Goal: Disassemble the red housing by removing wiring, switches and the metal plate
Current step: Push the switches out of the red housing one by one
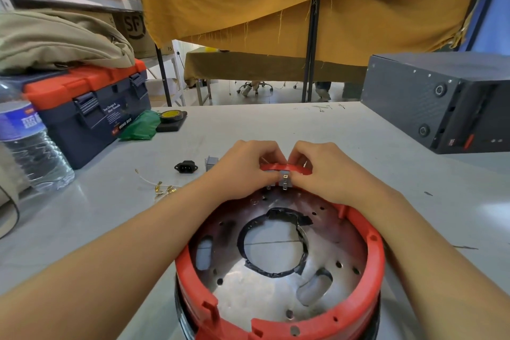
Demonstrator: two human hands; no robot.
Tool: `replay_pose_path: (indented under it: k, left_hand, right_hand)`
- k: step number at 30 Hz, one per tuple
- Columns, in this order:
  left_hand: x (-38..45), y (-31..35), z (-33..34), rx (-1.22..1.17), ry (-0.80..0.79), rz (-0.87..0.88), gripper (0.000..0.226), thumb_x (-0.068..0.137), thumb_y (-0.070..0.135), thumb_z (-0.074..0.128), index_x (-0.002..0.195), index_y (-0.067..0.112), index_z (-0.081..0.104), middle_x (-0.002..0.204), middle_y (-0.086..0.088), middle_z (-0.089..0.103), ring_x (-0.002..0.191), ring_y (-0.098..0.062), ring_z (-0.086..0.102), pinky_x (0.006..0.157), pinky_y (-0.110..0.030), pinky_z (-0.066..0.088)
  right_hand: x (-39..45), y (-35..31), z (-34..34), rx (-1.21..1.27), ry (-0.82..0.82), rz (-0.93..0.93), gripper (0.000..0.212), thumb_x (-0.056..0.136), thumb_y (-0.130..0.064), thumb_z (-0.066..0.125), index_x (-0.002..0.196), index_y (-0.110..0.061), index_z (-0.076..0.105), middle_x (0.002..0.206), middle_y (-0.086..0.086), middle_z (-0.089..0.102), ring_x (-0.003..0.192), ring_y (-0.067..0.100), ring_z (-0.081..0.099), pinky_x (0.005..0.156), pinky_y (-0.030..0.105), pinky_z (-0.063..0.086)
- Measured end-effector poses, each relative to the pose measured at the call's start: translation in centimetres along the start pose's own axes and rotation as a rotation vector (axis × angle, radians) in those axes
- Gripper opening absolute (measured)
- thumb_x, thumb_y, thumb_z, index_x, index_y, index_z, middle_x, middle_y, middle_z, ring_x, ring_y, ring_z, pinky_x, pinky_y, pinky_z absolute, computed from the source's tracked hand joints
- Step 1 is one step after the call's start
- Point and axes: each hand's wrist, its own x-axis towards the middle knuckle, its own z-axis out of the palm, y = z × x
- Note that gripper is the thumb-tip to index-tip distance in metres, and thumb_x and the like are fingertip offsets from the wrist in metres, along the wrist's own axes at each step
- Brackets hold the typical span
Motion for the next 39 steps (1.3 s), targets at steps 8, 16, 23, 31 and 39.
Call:
replay_pose_path:
  k: [8,16,23,31,39]
  left_hand:
    - [0.14,-0.22,-0.07,0.022,0.040,-0.038,0.013,0.078,0.016,0.070,0.091,0.018,0.070,0.085,0.002,0.071,0.079,-0.010,0.066,0.074,-0.021,0.051]
    - [0.06,-0.07,-0.05,0.071,0.061,-0.028,0.015,0.080,0.019,0.069,0.093,0.013,0.073,0.083,-0.001,0.071,0.076,-0.012,0.062,0.074,-0.023,0.049]
    - [0.18,0.13,0.17,0.097,0.063,-0.029,0.012,0.081,0.019,0.068,0.090,0.011,0.071,0.079,-0.001,0.070,0.068,-0.008,0.056,0.066,-0.018,0.045]
    - [0.37,0.17,0.41,0.136,0.056,-0.015,0.010,0.083,0.017,0.065,0.088,0.009,0.067,0.082,-0.004,0.068,0.068,-0.010,0.054,0.062,-0.013,0.039]
    - [0.46,-0.10,0.58,0.174,0.029,0.012,0.009,0.085,0.018,0.062,0.091,0.011,0.061,0.081,0.003,0.059,0.073,-0.010,0.049,0.060,-0.011,0.036]
  right_hand:
    - [-0.45,-0.34,-0.14,-0.118,0.020,0.041,0.026,0.081,-0.045,0.065,0.094,-0.023,0.058,0.092,0.002,0.062,0.083,0.022,0.059,0.076,0.041,0.052]
    - [-0.64,-0.40,-0.21,-0.175,0.024,0.059,0.020,0.085,-0.043,0.062,0.088,-0.024,0.056,0.090,0.004,0.060,0.084,0.025,0.058,0.075,0.040,0.050]
    - [-0.41,-0.34,-0.13,-0.191,0.014,0.048,0.018,0.088,-0.040,0.059,0.087,-0.024,0.052,0.087,0.002,0.057,0.081,0.024,0.056,0.069,0.037,0.048]
    - [-0.02,-0.22,-0.01,-0.226,-0.043,0.018,0.021,0.092,-0.040,0.054,0.086,-0.022,0.045,0.082,0.001,0.051,0.078,0.024,0.053,0.063,0.036,0.042]
    - [-0.22,-0.18,0.08,-0.261,-0.052,-0.010,0.019,0.095,-0.036,0.049,0.090,-0.019,0.042,0.087,0.002,0.053,0.082,0.026,0.053,0.065,0.037,0.042]
